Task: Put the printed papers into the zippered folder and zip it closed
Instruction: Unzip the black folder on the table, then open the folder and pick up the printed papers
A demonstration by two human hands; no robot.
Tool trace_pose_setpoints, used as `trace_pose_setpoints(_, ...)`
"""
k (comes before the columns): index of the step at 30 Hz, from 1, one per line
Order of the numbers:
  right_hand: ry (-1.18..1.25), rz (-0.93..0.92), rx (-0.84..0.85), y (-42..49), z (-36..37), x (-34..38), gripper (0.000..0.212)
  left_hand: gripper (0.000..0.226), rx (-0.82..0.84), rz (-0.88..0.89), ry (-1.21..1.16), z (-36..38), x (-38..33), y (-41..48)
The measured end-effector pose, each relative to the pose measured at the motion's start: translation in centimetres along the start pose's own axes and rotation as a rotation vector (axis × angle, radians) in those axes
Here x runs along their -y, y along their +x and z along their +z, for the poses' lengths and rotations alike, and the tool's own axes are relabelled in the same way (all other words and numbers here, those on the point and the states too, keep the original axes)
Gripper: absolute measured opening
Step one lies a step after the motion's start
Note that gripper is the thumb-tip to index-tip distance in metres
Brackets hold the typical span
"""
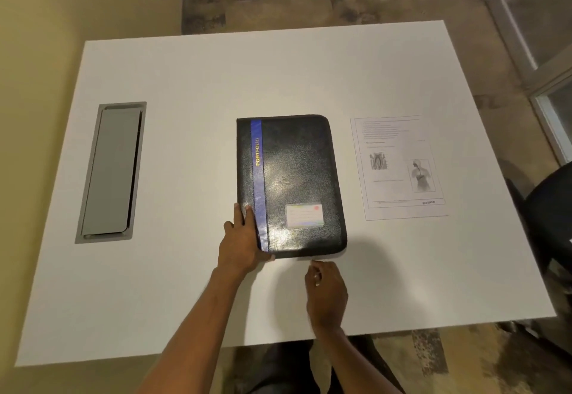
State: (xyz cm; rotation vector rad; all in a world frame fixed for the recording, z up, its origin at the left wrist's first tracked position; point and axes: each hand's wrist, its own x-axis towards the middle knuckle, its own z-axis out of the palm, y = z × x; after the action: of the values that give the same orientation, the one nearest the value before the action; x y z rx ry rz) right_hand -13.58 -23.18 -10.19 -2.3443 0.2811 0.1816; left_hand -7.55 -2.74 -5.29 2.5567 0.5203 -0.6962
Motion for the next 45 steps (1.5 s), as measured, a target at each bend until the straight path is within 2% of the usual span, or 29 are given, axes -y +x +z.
trace_pose_setpoints(4,-0.026,-0.070,0.056,-0.8,1.8,2.2,0.013,0.098,0.035,0.078,-0.092,-1.7,1.0,0.9)
trace_pose_setpoints(10,-0.149,-0.178,0.148,-2.3,4.5,4.9,0.012,0.078,0.018,0.145,-0.207,-2.5,2.2,0.7)
trace_pose_setpoints(14,-0.147,-0.233,0.139,-3.4,6.2,6.8,0.011,0.083,0.035,0.128,-0.247,-2.4,2.5,0.6)
trace_pose_setpoints(19,-0.147,-0.195,0.160,-3.3,6.6,7.2,0.015,0.087,0.079,0.111,-0.272,-2.3,2.9,0.5)
trace_pose_setpoints(23,-0.072,-0.199,0.175,-2.7,4.6,6.6,0.007,0.082,0.057,0.095,-0.310,-2.3,2.8,0.2)
trace_pose_setpoints(27,0.064,-0.103,-0.120,1.9,0.5,6.4,0.009,0.072,0.011,0.055,-0.417,-2.2,2.9,-0.2)
trace_pose_setpoints(29,0.024,-0.023,-0.228,5.2,-1.3,6.2,0.027,0.064,-0.045,0.019,-0.493,-2.1,3.1,-0.3)
trace_pose_setpoints(30,-0.005,0.017,-0.226,6.6,-2.1,6.1,0.037,0.058,-0.068,-0.001,-0.521,-2.0,3.1,-0.3)
trace_pose_setpoints(32,-0.064,0.126,-0.101,8.9,-3.1,5.9,0.051,0.044,-0.093,-0.032,-0.553,-1.8,2.9,-0.3)
trace_pose_setpoints(34,-0.122,0.216,0.048,10.4,-3.6,5.9,0.048,0.033,-0.092,-0.041,-0.563,-1.4,2.8,-0.1)
trace_pose_setpoints(36,-0.122,0.248,0.116,11.3,-4.0,6.0,0.043,0.028,-0.087,-0.024,-0.557,-1.0,2.7,0.1)
trace_pose_setpoints(41,0.034,0.305,0.117,12.6,-5.9,7.3,0.043,0.030,-0.064,-0.012,-0.514,-0.7,2.8,0.4)
trace_pose_setpoints(45,0.151,0.191,0.034,11.1,-8.2,11.3,0.034,0.031,0.109,-0.051,-0.639,-2.5,3.2,-0.3)
